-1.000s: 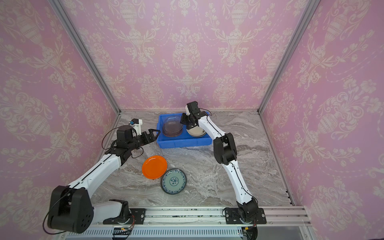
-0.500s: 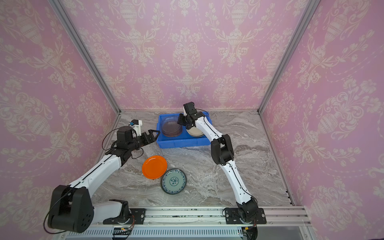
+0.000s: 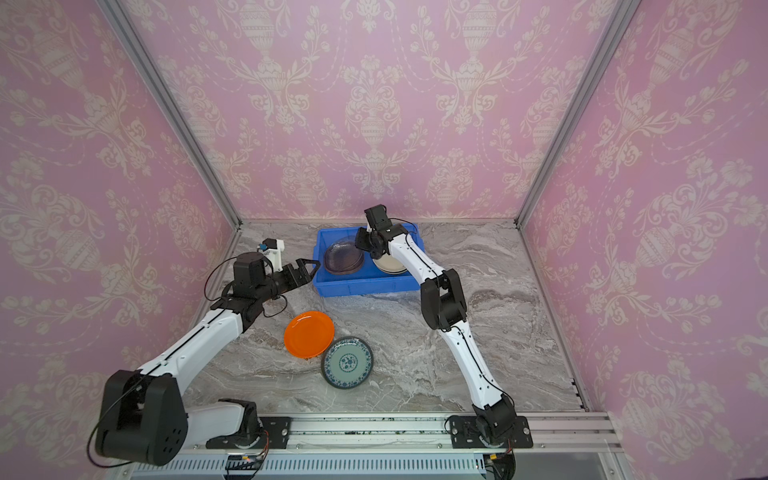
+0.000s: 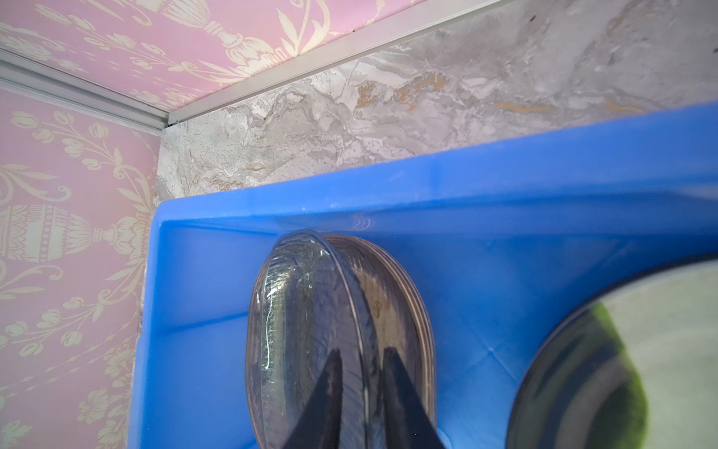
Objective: Place the plates into the plastic bin on the countertop
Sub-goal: 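Lower the clear plate into the bin against the stacked dark plates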
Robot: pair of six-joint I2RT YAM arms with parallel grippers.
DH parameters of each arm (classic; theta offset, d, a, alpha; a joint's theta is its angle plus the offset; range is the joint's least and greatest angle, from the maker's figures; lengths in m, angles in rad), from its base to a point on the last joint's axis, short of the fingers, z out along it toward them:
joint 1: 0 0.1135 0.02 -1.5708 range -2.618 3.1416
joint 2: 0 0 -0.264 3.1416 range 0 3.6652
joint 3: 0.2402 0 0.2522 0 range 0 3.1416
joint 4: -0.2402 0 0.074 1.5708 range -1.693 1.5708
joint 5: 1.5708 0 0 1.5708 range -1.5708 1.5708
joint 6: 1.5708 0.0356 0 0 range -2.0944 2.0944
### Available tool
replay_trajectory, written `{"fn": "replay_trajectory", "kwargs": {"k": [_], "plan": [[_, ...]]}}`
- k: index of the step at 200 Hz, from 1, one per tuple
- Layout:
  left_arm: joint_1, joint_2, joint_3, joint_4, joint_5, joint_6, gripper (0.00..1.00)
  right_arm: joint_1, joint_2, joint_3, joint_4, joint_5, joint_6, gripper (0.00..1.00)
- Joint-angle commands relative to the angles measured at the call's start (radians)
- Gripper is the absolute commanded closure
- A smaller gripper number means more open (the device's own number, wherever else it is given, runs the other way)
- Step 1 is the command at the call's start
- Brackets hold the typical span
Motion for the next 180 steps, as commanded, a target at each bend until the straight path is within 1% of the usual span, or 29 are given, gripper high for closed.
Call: {"fn": "replay_trajectory", "kwargs": {"k": [1, 28, 35, 92, 138, 180], "plan": [[0.011, 0.015, -0.008, 0.018, 0.025, -0.018, 0.03, 0.013, 0.006, 0.027, -0.047, 0.063, -0.024, 0.77], [0.010, 0.021, -0.009, 0.026, 0.027, -0.021, 0.03, 0.020, -0.010, 0.029, -0.100, 0.126, -0.048, 0.76], [0.011, 0.024, -0.008, 0.028, 0.028, -0.022, 0.03, 0.021, -0.011, 0.030, -0.112, 0.137, -0.080, 0.76], [0.011, 0.040, -0.007, 0.042, 0.040, -0.031, 0.03, 0.028, -0.019, 0.023, -0.134, 0.154, -0.105, 0.76], [0.011, 0.035, -0.012, 0.040, 0.037, -0.029, 0.03, 0.030, -0.005, 0.019, -0.127, 0.121, -0.105, 0.78], [0.010, 0.065, -0.013, 0.070, 0.058, -0.030, 0.01, 0.038, 0.029, 0.061, -0.123, 0.079, -0.087, 0.78]]}}
